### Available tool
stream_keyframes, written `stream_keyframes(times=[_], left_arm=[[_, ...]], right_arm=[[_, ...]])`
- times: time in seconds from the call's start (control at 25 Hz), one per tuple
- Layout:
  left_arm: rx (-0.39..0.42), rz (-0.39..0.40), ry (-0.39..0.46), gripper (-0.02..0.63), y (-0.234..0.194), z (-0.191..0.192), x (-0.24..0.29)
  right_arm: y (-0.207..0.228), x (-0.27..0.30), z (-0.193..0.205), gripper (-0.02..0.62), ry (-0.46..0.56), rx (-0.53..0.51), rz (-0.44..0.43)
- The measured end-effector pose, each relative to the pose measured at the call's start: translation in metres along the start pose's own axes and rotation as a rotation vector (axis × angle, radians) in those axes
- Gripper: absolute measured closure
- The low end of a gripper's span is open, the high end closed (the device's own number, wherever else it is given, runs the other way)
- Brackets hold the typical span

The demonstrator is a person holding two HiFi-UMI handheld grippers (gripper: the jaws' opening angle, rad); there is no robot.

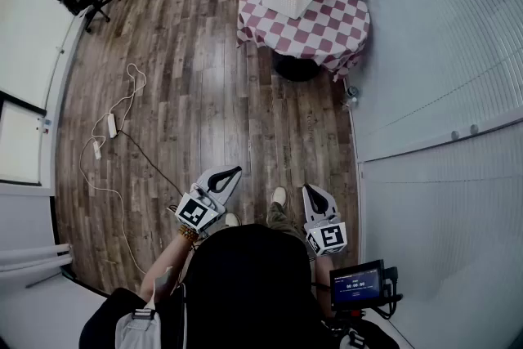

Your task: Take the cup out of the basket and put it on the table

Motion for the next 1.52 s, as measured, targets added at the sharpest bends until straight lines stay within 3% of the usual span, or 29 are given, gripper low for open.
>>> stream_keyframes(times=[0.36,0.68,0.92,1.12,1.28,1.52], left_arm=[[-0.009,-0.028,0.001,0.604,0.007,-0.009,0.048],[-0.013,-0.091,-0.003,0.604,0.008,-0.013,0.073],[-0.023,-0.106,-0.006,0.604,-0.001,-0.013,0.087],[-0.025,-0.079,-0.002,0.604,-0.013,-0.007,0.104],[-0.012,-0.043,0.003,0.604,-0.032,-0.007,0.121],[-0.015,0.011,0.012,0.604,-0.068,-0.010,0.143]], right_arm=[[0.055,0.002,-0.008,0.583,0.031,0.019,-0.018],[0.094,0.014,-0.017,0.577,0.038,0.011,-0.084],[0.114,0.025,-0.031,0.575,0.141,0.155,-0.091],[0.116,0.040,-0.031,0.565,0.071,0.018,-0.055],[0.124,0.053,-0.033,0.509,0.056,0.023,-0.029],[0.125,0.079,-0.039,0.509,0.055,0.039,0.001]])
Point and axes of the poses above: the fingertips, and each gripper's own axes: x forward along the fingers, y to its right, z out of its underside, the point moved 5 cm from there along -x, backward along the fingers, and after that the axes turned 2 degrees about -z, right-handed, at the moved point
